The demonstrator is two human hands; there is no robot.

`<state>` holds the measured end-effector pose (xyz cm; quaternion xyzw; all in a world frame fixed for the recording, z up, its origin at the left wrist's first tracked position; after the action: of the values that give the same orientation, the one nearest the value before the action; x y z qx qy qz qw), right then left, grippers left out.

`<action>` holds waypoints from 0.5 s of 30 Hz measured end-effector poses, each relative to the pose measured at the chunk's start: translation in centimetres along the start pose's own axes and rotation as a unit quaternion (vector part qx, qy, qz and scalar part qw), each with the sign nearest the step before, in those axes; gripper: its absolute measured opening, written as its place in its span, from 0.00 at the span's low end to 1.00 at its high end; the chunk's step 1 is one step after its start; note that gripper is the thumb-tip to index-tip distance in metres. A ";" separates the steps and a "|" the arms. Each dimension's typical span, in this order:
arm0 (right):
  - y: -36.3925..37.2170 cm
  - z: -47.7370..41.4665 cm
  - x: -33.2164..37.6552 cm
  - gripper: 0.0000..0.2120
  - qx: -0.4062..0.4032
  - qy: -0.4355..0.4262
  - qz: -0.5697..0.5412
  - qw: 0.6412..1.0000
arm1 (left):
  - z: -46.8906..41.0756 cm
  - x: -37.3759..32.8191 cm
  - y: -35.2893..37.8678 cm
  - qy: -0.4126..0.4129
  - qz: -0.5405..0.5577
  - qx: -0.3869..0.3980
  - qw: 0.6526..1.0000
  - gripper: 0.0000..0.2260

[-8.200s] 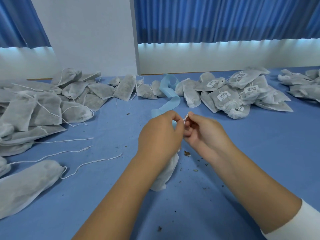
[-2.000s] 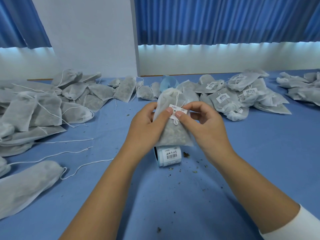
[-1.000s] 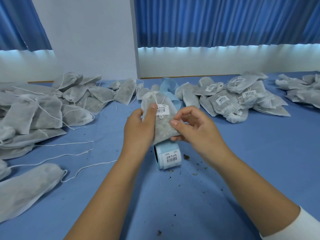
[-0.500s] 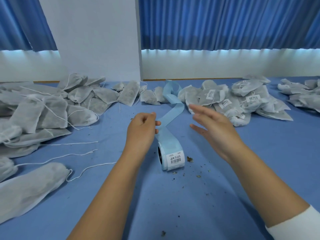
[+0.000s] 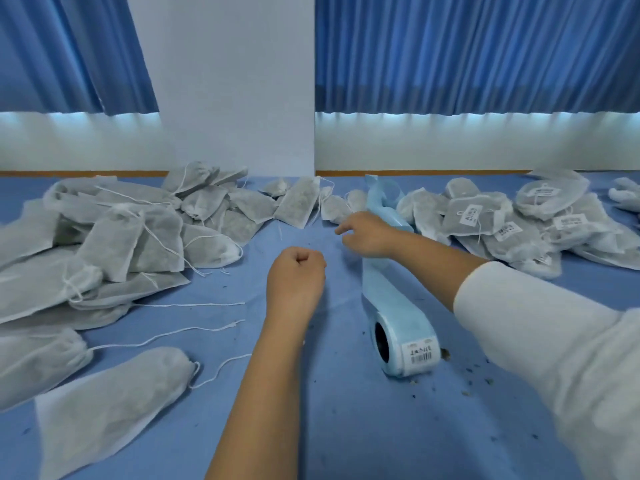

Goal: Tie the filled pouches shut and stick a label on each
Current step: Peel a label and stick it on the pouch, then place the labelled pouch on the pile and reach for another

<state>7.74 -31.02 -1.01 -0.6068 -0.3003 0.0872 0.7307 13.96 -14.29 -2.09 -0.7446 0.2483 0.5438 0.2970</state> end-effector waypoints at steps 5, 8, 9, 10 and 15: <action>1.3 -5.9 0.1 0.20 -0.017 -0.014 0.200 0.980 | -0.8 0.4 -1.7 -0.017 0.008 -0.016 1.000 0.09; 2.2 -7.6 0.1 0.22 -0.005 -0.014 0.246 0.969 | -1.1 0.7 -2.0 -0.029 0.018 -0.019 0.999 0.09; 2.4 -7.8 0.0 0.22 0.000 -0.013 0.256 0.967 | -1.1 0.8 -2.0 -0.028 0.020 -0.018 0.999 0.07; 2.6 -8.0 -0.1 0.20 0.001 -0.009 0.265 0.964 | -1.2 0.8 -2.0 -0.027 0.023 -0.015 0.999 0.05; 3.3 -8.5 -1.4 0.22 0.006 0.020 0.290 0.957 | -1.7 1.4 -2.0 -0.030 0.023 -0.005 0.999 0.03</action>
<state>11.98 -37.98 -5.25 -0.6651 -0.0963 0.2848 0.6835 16.86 -14.14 -2.68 -0.7237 0.2534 0.5736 0.2882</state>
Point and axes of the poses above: each hand's wrist, its own z-axis away from the middle knuckle, its own y-axis out of the palm, x = y × z, the point moved 7 cm from there along -z, towards the middle knuckle, and after that the axes turned 11 degrees about y, right-handed, at the moved point
